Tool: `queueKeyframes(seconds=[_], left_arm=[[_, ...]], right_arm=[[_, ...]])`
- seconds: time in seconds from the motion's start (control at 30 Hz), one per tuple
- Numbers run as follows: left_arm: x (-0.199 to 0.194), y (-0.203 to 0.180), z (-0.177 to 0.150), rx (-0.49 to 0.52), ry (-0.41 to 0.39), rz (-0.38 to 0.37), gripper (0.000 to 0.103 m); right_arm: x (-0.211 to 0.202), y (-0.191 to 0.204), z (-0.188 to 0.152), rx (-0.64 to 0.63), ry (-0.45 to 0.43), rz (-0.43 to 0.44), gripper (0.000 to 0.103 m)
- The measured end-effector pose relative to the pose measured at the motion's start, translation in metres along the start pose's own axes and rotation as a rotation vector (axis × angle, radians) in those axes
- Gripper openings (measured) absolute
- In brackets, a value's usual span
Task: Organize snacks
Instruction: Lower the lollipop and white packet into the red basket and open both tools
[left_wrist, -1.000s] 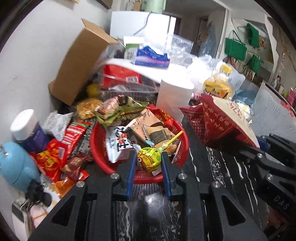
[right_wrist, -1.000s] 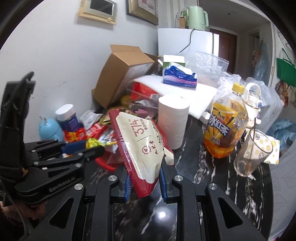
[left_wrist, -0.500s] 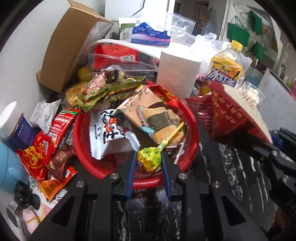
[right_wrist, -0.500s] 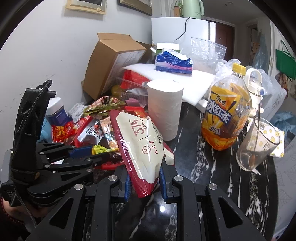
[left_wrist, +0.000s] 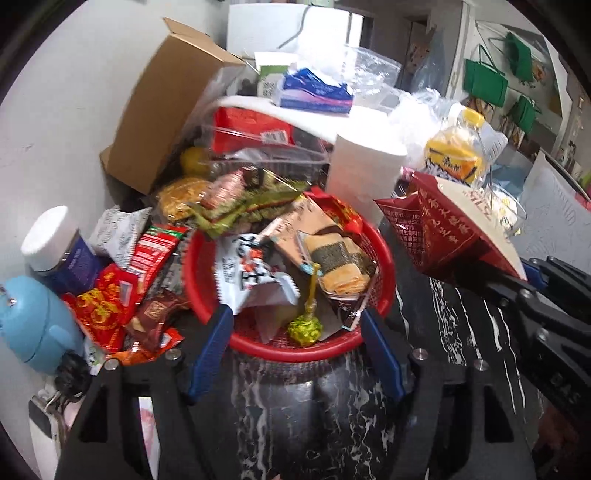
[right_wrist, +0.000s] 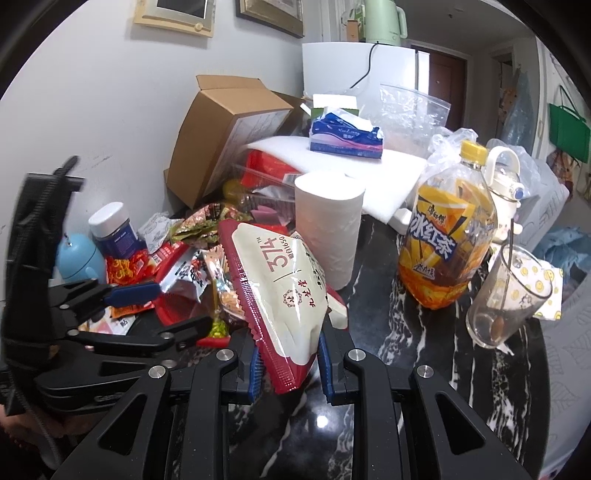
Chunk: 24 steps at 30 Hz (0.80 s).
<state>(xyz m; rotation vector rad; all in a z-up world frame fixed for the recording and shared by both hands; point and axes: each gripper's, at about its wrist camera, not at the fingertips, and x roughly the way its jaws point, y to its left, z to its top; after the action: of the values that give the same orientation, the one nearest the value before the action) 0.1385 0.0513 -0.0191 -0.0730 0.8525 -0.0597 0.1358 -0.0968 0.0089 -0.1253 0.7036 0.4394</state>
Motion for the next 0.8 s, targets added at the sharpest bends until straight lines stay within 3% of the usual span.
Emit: queueKeyframes(seconds=[0.23,0.53,0.73,0.8], left_arm=[[-0.016,0.029,0.002,-0.064,-0.031,0.086,0.070],[-0.013,0.064,-0.007,-0.143,-0.007,0.116,0.070],[-0.015,0.068,-0.013,-0.146,-0.004,0.098,0.070],[-0.017,0.067,-0.012,-0.148,-0.009,0.086,0.070]], right_arm=[[0.015,0.015,0.011,-0.054,-0.016,-0.027,0.024],[0.056,0.047,0.013,-0.108,0.014,-0.025,0.024],[0.067,0.061,0.003,-0.108,0.055,0.028,0.037],[0.065,0.060,0.003,-0.090,0.064,0.061,0.050]])
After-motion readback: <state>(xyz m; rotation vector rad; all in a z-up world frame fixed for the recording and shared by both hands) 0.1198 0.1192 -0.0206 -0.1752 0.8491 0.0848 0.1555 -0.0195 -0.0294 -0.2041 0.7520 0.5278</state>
